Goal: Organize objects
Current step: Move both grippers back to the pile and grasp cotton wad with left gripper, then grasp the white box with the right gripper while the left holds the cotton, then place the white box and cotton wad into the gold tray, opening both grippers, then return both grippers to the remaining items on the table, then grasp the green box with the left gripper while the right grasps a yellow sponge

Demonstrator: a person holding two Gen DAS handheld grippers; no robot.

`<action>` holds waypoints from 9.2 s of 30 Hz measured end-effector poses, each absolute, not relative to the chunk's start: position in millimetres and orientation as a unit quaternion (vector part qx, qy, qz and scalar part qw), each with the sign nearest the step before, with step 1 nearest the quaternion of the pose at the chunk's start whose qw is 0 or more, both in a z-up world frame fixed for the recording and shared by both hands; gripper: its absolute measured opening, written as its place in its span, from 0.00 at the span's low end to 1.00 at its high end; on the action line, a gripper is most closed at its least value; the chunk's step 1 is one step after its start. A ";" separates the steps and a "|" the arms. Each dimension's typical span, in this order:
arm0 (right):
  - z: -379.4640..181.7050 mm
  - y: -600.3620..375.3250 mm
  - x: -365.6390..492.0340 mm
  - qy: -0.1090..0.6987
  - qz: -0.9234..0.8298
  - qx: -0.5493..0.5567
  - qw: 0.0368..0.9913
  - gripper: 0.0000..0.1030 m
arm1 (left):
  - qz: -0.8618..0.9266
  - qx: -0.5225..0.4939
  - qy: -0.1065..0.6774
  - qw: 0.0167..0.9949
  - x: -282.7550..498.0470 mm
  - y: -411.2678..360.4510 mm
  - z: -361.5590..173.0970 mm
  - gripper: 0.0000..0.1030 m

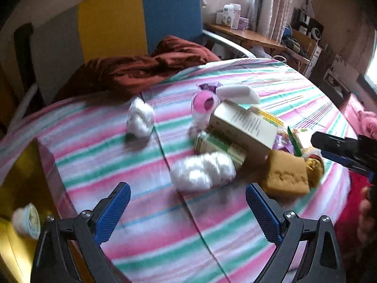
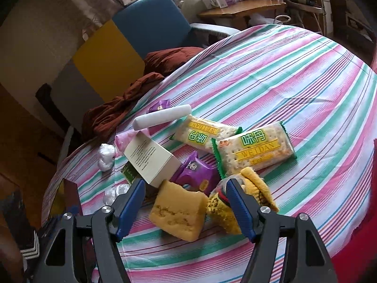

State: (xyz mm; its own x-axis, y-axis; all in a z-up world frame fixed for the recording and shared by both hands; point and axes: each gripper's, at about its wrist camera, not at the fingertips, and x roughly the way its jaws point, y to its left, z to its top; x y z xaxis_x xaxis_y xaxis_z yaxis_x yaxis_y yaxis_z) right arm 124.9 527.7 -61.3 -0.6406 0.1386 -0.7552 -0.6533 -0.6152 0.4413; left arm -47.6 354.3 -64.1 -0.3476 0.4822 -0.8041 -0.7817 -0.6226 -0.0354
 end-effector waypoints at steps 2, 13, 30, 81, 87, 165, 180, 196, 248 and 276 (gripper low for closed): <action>-61.7 527.7 124.6 0.368 0.828 -0.351 0.236 0.70 | 0.795 -0.413 0.196 0.399 -48.8 366.6 -68.4 0.96; -64.8 526.3 118.5 0.363 0.828 -0.363 0.226 0.71 | 0.777 -0.441 0.201 0.401 -72.3 400.7 -93.9 0.87; -65.1 515.9 107.8 0.324 0.834 -0.386 0.226 0.71 | 0.762 -0.468 0.140 0.425 -36.3 342.9 -104.9 0.56; -26.3 433.2 39.3 0.141 0.883 -0.438 0.094 0.49 | 0.788 -0.400 0.072 0.463 4.6 236.7 -28.6 0.55; -6.5 394.1 38.0 0.139 0.899 -0.413 0.051 0.49 | 0.813 -0.392 0.043 0.429 -6.5 195.4 -16.7 0.55; -43.0 293.3 20.2 0.123 0.892 -0.434 0.035 0.63 | 0.898 -0.344 0.073 0.264 -17.6 99.5 -7.2 0.86; -44.2 344.2 34.8 0.136 0.886 -0.434 0.095 0.63 | 0.884 -0.351 0.101 0.292 -8.0 127.5 -13.3 0.87; -34.8 473.9 73.9 0.177 0.857 -0.419 0.243 0.63 | 0.864 -0.348 0.124 0.343 -0.4 171.6 -11.0 0.87; -69.3 585.1 143.0 0.451 0.787 -0.298 0.297 0.65 | 0.785 -0.465 0.174 0.370 -77.3 410.4 -117.3 0.48; -93.6 471.4 94.0 0.239 0.770 -0.553 0.209 0.71 | 0.769 -0.450 0.180 0.415 4.0 316.0 -109.9 0.30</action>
